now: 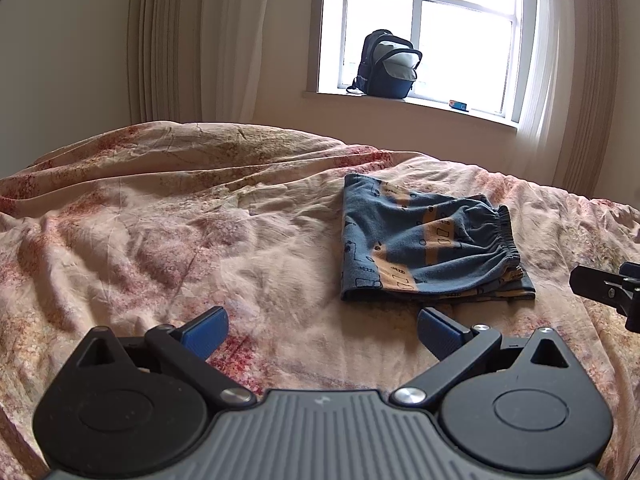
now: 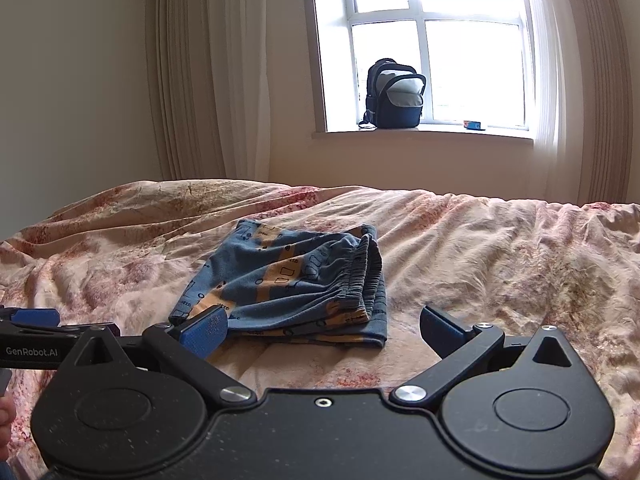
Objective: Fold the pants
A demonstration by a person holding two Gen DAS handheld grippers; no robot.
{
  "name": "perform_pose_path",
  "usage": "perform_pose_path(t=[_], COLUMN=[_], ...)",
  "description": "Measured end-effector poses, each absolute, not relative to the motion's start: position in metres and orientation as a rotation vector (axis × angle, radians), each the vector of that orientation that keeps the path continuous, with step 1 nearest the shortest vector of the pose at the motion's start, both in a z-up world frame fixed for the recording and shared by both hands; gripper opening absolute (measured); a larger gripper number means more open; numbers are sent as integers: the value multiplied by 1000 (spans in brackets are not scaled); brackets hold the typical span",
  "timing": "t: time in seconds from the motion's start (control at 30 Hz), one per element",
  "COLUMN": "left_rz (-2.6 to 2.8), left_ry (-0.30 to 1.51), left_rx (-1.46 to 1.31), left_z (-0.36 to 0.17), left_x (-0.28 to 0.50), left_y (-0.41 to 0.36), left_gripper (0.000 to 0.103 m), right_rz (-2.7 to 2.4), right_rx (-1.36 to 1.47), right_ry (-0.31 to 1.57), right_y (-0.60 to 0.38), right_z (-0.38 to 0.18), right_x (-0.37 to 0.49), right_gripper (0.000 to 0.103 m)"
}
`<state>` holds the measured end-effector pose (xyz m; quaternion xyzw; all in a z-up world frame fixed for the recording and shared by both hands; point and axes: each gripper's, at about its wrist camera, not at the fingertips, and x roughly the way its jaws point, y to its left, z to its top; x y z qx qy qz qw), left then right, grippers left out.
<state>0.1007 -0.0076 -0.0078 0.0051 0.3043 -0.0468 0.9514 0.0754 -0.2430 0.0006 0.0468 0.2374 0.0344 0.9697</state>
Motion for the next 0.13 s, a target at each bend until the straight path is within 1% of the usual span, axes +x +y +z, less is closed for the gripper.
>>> perform_pose_path(t=[0.13], left_rz=[-95], left_ry=[623], left_rx=[13], left_z=[-9], left_x=[101], left_y=[-9], left_gripper=[103], right_rz=[74], right_rx=[95], right_ry=[489], right_y=[-242], right_z=[-1], right_x=[76], right_gripper=[102])
